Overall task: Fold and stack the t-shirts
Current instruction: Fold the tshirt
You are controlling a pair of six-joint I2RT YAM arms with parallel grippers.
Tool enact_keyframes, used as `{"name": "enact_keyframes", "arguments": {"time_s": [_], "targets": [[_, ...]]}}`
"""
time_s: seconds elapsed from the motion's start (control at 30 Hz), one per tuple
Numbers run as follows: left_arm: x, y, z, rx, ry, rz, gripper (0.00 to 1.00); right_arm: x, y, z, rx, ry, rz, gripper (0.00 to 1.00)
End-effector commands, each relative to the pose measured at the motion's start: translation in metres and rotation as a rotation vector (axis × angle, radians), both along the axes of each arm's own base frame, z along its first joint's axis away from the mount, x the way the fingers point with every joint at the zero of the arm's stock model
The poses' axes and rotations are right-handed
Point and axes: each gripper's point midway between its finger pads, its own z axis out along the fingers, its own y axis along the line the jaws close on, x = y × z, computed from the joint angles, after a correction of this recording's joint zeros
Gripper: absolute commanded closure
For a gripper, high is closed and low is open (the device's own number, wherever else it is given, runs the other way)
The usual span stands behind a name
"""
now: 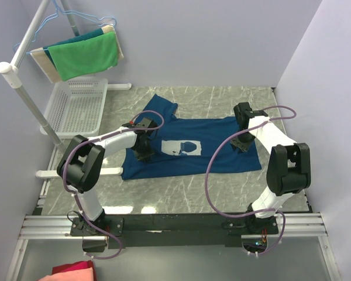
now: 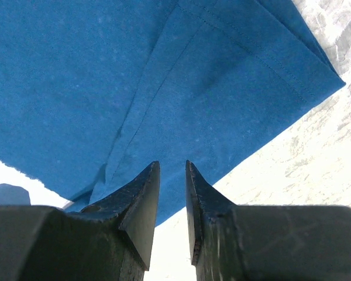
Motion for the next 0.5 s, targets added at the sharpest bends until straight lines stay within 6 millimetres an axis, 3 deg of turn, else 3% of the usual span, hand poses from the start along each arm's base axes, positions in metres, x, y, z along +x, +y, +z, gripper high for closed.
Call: {"name": "enact_keyframes", "arguments": {"time_s": [0.0,0.3,0.47], "targets": [[0.012,-0.003,0.01,0.002,-0.034,-0.003,0.97,0.005,-0.003,0.006,-0.026,-0.011,-0.001,0.68],[0.034,-0.006,0.047,0.005,-0.126,-0.006,0.99,0.005,-0.001,0.005,-0.018,-0.015,-0.006,0.69],[0.055,-0.014,0.062,0.015,-0.178,-0.024,0.99,0.007,0.0,0.005,-0.016,-0.015,-0.007,0.69]]}}
